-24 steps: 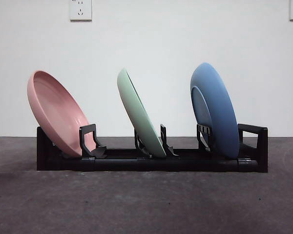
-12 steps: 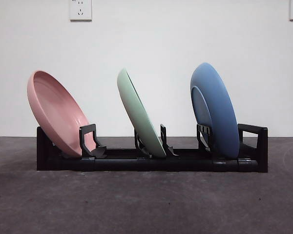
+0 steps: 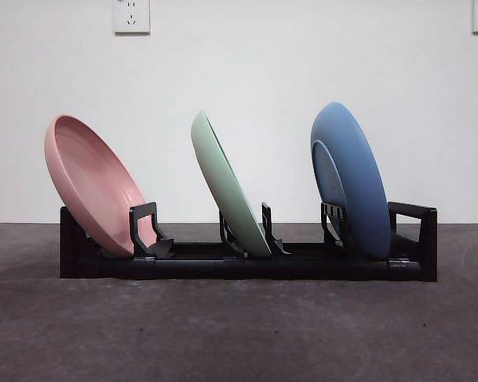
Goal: Place the plate
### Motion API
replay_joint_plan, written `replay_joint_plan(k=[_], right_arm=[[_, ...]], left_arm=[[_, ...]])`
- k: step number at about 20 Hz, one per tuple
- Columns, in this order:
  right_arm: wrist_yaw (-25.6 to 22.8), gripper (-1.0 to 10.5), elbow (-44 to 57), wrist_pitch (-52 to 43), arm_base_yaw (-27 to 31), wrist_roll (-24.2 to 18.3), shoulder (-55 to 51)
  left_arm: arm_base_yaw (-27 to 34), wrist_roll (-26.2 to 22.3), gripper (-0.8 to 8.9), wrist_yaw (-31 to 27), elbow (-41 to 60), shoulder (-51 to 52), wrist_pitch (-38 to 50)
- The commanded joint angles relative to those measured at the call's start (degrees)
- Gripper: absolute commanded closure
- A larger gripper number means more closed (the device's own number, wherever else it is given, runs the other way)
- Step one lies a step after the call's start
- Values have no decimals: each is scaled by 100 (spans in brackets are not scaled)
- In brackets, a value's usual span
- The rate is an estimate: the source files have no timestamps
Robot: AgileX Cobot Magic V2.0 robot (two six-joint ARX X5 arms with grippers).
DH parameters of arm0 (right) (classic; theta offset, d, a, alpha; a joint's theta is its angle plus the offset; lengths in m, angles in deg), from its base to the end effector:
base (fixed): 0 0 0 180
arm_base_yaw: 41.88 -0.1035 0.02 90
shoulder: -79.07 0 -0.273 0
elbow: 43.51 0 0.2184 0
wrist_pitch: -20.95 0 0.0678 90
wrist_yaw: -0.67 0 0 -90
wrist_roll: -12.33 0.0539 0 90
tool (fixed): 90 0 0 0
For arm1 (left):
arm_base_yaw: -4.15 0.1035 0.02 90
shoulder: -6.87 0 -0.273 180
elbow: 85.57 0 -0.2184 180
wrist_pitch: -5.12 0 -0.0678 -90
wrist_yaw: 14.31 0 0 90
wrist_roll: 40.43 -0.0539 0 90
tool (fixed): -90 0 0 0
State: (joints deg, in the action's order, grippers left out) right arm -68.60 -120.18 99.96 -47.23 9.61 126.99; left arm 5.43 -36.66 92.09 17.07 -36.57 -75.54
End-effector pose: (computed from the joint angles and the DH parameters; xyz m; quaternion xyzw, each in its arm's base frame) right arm 0.1019 0.0287 0.3203 0.0359 0.4159 0.2142 0.8831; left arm 0.0852 -0.0133 0.3261 -0.0909 0.3957 -0.1078 0.9075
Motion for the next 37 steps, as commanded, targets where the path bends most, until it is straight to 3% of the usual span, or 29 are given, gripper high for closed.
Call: replay_joint_plan(k=[1, 4, 7, 18, 24, 27, 31, 35, 37], right_arm=[[-2, 471, -111, -44, -22, 15, 31], [48, 601, -114, -168, -85, 444, 83], [302, 626, -275, -450, -245, 898, 466], [586, 626, -1917, -1270, -1014, 935, 3091], [581, 686, -2103, -1851, -1211, 933, 4004], [579, 699, -2103, -1993, -1211, 914, 4273], [579, 922, -2103, -2133, -1211, 914, 4336], [706, 938, -2109, -2120, -1211, 966, 4323], [1027, 938, -2199, -2044, -1211, 1054, 4266]], left_arm=[[9, 50, 377, -13, -122, -33, 44], [9, 57, 377, -11, -122, -31, 39], [9, 55, 377, -11, -122, -31, 35], [9, 55, 377, -11, -122, -31, 44], [9, 55, 377, -11, -122, -31, 42], [9, 55, 377, -11, -122, -31, 42], [9, 50, 377, -11, -122, -31, 44], [9, 35, 377, -11, -122, -31, 44], [9, 35, 377, -11, -122, -31, 46]])
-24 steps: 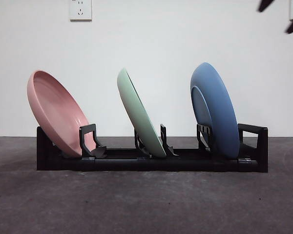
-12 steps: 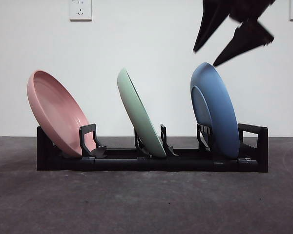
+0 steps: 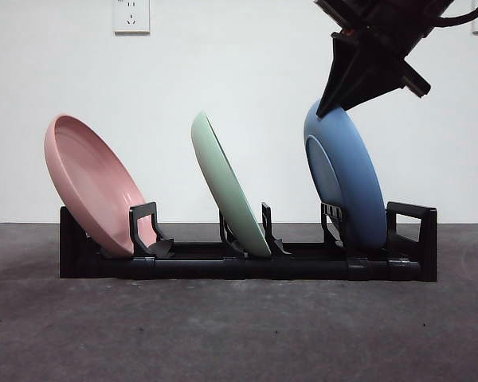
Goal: Place the plate
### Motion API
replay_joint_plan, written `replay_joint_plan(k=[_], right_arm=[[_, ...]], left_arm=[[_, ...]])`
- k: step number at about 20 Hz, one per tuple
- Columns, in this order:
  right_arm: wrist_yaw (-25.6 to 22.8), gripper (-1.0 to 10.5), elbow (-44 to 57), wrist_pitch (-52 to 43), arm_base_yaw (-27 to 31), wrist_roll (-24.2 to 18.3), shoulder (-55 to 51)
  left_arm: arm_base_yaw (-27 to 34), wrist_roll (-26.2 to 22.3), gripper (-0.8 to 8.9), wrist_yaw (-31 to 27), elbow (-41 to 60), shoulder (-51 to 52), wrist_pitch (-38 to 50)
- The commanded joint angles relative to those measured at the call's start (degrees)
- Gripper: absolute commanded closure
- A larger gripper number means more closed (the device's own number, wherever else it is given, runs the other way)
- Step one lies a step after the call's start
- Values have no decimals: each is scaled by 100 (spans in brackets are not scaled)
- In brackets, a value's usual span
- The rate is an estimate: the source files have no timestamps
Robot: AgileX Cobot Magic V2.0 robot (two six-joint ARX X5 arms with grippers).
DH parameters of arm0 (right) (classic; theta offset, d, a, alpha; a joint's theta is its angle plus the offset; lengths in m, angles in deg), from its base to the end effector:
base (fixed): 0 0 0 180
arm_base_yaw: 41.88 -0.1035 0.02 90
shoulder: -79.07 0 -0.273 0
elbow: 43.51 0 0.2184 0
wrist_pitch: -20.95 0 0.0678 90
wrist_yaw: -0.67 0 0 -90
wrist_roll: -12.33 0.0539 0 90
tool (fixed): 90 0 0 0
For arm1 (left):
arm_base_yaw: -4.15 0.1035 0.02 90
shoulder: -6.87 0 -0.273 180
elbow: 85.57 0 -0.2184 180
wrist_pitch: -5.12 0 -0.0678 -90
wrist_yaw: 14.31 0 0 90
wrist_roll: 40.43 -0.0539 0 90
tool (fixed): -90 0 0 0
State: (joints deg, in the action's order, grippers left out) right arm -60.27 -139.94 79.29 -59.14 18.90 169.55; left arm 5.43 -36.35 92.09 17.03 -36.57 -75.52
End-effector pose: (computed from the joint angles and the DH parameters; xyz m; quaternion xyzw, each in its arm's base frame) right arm 0.2879 0.1169 0.3081 0.0926 0.4586 0.3272 0.8210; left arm 0.0852 -0.0133 0.3263 -0.0932 0.3955 -0.1068 0.9074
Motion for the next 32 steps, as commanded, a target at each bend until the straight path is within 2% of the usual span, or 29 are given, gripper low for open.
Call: replay_joint_plan(k=[1, 6, 9, 12, 13, 17, 23, 26, 28, 32], right_arm=[[396, 938, -328, 138, -20, 186, -44], [907, 938, -1204, 1250, -24, 131, -468], [1058, 938, -1412, 1670, -68, -238, -946], [920, 938, -1408, 2264, -249, -1051, -1440], [763, 938, -1390, 2555, -398, -1285, -1622], [17, 938, -710, 2660, -1196, -1464, -2465], [-1816, 938, 1213, 2277, -2614, -1423, -3915], [-2586, 938, 1845, 2138, -3434, -1290, -4258], [-2852, 938, 2087, 2105, -3956, -1067, -4242], [-3058, 938, 2415, 1840, -4887, -660, -3716]], left_arm=[[9, 2, 377, -11, -118, -31, 44], [9, 4, 377, -11, -118, -33, 61], [9, 4, 377, -11, -118, -31, 96], [9, 4, 377, -11, -118, -33, 142], [9, 4, 377, -11, -118, -33, 149], [11, 7, 377, -11, -118, -37, 153], [9, 7, 377, -11, -118, -37, 153], [11, 7, 377, -11, -118, -37, 170], [11, 7, 377, -11, -118, -37, 166], [11, 4, 377, -11, -118, -37, 168]])
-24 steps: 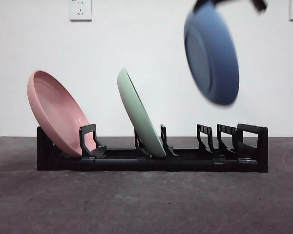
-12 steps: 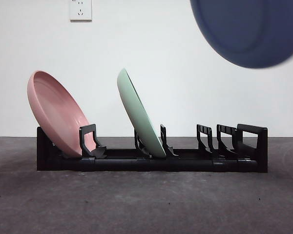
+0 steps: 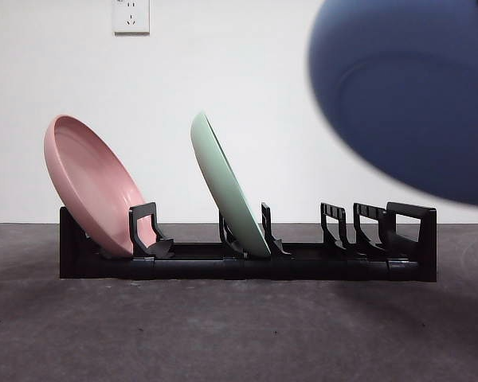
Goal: Place the plate
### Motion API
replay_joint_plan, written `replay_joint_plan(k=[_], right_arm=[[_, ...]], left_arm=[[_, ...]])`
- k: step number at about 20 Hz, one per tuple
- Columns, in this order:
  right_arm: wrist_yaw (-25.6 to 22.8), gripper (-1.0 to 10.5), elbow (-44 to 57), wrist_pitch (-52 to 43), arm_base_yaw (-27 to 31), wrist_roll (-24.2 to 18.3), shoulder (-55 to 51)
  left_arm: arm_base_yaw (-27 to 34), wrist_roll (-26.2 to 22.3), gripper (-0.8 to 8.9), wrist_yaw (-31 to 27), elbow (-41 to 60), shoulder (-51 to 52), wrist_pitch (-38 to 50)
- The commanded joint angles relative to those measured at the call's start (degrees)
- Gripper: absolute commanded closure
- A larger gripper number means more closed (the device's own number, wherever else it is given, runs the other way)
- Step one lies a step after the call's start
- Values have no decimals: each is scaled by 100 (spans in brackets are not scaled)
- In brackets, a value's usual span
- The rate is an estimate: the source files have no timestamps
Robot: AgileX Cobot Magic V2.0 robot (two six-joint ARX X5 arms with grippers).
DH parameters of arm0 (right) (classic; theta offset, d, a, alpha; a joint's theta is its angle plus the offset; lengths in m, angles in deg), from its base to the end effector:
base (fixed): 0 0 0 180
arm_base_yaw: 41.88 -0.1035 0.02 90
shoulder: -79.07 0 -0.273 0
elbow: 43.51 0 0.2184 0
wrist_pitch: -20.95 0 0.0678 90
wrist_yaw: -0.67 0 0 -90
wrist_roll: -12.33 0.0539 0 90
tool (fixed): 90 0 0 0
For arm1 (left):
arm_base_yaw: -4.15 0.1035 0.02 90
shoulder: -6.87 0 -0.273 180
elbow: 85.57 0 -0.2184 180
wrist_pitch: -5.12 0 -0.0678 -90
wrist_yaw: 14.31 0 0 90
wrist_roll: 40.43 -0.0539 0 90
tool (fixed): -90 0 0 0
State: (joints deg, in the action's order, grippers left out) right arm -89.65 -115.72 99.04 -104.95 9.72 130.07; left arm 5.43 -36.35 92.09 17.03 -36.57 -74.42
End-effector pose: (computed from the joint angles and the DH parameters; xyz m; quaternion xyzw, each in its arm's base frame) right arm 0.0538 0.1053 0.2927 -0.2672 0.3947 0.4669 0.7448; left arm 0.0869 -0.0133 0.3279 -0.0920 0.3868 -0.1076 0.9112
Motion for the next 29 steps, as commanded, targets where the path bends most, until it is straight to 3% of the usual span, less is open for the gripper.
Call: replay_joint_plan(k=[1, 5, 9, 15, 19, 25, 29], right_arm=[[-170, 938, 0, -219, -503, 267, 450], [-319, 938, 0, -909, -962, 293, 1399], [-459, 938, 0, -1499, -960, 260, 2299], [-793, 938, -2, -2389, -951, -116, 3381], [-1436, 938, -2, -2564, -949, -348, 3832], [-1141, 935, -2, -2966, -942, -448, 3932], [-1019, 797, -2, -2997, -944, -439, 3932]], left_arm=[[11, 4, 377, -11, -118, -37, 57], [11, 4, 377, -11, -118, -37, 57], [11, 0, 377, -11, -118, -37, 57], [11, -24, 377, -11, -118, -37, 59], [11, -24, 377, -11, -118, -37, 59], [11, -39, 377, -11, -118, -37, 61], [9, -39, 377, -11, -118, -37, 59]])
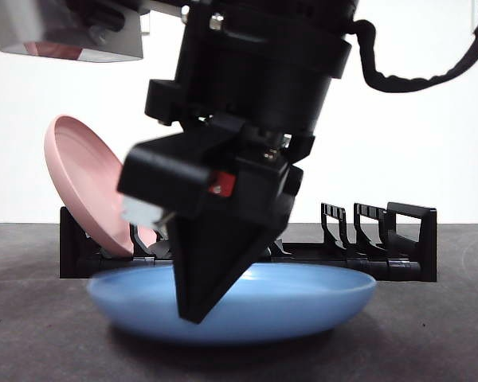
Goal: Place the plate
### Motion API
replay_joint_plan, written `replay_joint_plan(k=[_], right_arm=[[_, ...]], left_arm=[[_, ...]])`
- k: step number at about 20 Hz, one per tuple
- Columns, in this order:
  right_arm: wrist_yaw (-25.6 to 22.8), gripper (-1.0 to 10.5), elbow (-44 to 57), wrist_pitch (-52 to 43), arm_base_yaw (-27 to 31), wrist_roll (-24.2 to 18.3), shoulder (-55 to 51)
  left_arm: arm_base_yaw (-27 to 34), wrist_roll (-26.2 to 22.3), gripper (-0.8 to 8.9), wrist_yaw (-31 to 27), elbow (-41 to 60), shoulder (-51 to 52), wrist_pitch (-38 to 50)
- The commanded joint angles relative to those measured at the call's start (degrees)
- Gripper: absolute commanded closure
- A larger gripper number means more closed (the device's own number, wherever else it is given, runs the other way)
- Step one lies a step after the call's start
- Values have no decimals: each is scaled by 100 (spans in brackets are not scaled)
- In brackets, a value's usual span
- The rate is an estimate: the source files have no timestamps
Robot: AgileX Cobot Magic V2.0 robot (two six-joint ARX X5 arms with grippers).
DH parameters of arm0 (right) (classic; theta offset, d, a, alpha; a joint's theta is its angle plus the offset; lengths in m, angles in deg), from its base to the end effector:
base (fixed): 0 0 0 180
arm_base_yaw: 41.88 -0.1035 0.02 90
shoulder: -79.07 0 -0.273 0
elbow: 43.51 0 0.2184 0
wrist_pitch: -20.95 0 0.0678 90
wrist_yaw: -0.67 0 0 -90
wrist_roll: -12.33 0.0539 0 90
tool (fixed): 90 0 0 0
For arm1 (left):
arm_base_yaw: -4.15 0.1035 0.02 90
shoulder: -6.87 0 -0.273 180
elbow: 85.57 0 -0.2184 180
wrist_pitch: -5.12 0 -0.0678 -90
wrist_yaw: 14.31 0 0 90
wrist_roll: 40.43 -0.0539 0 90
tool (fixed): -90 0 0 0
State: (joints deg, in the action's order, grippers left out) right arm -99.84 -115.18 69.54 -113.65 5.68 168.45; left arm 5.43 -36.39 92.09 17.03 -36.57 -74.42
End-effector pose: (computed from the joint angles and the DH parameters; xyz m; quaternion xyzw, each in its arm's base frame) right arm 0.0949 0.2568 0.1994 -0.4009 0.3864 0.4497 0.6983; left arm 0.0869 -0.0133 0.3279 -0.0917 0.3868 -0.1077 0.9113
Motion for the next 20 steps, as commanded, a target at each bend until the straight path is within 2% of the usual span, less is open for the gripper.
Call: replay_joint_plan(k=[1, 3, 5, 6, 8, 10, 13, 15, 17, 20], right_arm=[[0, 770, -59, -35, -74, 46, 92], [98, 766, -157, 236, -74, 323, 61], [621, 725, -417, 695, -74, 417, -59], [693, 696, -562, 872, -74, 505, -173], [702, 682, -918, 1263, -15, 754, -577], [702, 682, -1252, 1617, 179, 1187, -1088], [686, 682, -1705, 2223, 551, 1821, -1814], [533, 683, -1888, 2409, 732, 2024, -2214], [280, 683, -1950, 2433, 861, 2120, -2549], [-74, 683, -1950, 2557, 973, 2131, -2887]], left_arm=[[9, -35, 377, -11, -118, -37, 57], [9, -33, 377, -9, -118, -37, 61], [9, -4, 377, -7, -118, -37, 61], [9, 46, 377, -4, -118, -37, 57], [2, 352, 377, 42, -118, -59, 66], [-66, 533, 377, 219, -120, -192, 81], [-365, 706, 378, 227, -164, -612, 249], [-638, 870, 380, 192, -330, -1040, 459], [-970, 896, 410, -142, -658, -1554, 678], [-1541, 892, 419, -1119, -1432, -2487, 750]])
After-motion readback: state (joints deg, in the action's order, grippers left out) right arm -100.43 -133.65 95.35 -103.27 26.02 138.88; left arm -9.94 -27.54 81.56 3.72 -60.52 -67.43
